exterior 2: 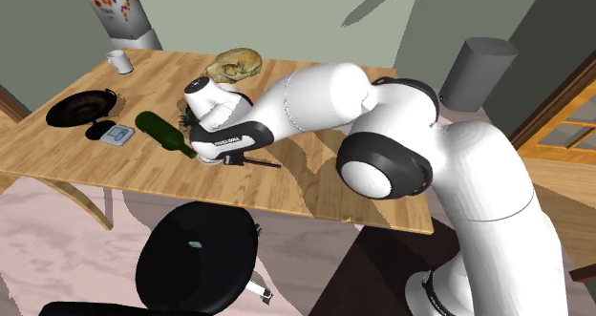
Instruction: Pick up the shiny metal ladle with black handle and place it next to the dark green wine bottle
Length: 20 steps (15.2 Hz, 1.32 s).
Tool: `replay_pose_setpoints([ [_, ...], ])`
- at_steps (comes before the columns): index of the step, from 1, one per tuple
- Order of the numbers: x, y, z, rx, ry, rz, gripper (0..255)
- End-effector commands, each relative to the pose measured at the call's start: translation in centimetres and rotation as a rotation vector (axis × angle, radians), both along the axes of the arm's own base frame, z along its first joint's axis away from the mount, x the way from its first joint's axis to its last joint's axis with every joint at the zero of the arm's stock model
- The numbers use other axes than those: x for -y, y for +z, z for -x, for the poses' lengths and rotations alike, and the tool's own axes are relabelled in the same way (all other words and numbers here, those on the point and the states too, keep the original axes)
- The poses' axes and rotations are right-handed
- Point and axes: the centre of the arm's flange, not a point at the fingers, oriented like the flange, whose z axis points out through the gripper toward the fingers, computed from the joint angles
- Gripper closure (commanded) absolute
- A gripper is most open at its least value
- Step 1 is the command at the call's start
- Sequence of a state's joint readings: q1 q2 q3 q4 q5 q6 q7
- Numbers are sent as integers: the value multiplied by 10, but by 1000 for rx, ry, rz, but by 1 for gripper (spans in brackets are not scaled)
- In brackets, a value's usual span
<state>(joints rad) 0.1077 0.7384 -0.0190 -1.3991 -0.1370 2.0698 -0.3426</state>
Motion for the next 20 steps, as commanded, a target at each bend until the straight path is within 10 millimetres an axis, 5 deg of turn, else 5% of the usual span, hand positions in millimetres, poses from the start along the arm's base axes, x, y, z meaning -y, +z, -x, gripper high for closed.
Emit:
replay_pose_setpoints([
  [1, 0, -11, 0, 0, 0, 0, 255],
  [4, 0, -28, 0, 0, 0, 0, 255],
  [12, 0, -28, 0, 0, 0, 0, 255],
  [13, 1, -28, 1, 0, 0, 0, 0],
  [18, 0, -28, 0, 0, 0, 0, 0],
  [20, -3, -1, -1, 0, 0, 0, 0],
])
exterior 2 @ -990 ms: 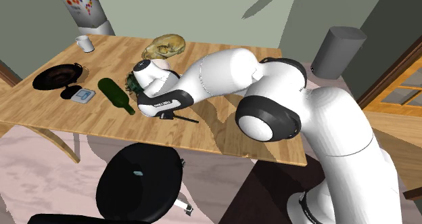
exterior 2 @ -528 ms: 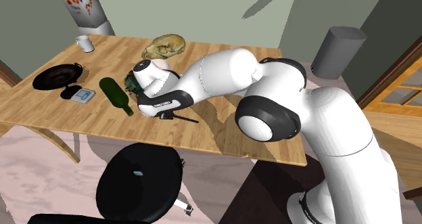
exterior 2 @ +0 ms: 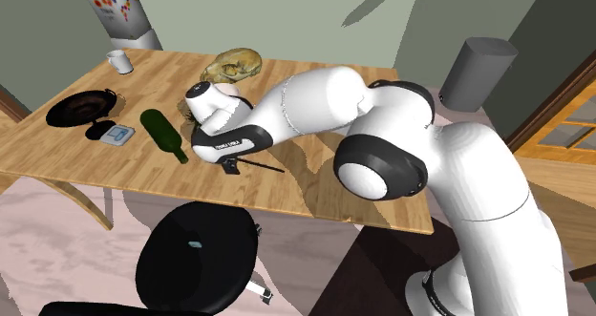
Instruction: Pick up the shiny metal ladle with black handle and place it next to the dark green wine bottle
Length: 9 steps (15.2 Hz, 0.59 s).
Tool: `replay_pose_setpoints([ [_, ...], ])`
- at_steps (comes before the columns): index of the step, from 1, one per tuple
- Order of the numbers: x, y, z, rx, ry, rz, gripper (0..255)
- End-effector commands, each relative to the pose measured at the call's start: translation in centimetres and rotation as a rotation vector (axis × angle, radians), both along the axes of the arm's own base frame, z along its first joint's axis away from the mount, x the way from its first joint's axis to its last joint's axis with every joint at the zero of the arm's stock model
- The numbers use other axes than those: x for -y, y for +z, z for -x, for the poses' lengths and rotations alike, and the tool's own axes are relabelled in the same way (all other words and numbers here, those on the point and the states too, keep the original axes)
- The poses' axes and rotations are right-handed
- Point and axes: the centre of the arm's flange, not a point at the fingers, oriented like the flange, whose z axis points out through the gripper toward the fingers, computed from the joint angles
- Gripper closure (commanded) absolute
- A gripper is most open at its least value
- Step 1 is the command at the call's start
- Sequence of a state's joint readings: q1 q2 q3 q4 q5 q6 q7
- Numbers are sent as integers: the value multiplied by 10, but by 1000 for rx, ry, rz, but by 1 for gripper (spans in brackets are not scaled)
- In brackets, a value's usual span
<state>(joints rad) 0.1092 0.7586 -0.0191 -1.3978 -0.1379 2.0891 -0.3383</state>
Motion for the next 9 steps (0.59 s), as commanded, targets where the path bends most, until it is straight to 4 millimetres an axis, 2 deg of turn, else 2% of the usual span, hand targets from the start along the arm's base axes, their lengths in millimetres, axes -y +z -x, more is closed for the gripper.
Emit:
replay_pose_setpoints([
  [1, -4, 24, -1, 0, 0, 0, 0],
  [2, -5, 34, -2, 0, 0, 0, 0],
  [9, -5, 34, -2, 0, 0, 0, 0],
])
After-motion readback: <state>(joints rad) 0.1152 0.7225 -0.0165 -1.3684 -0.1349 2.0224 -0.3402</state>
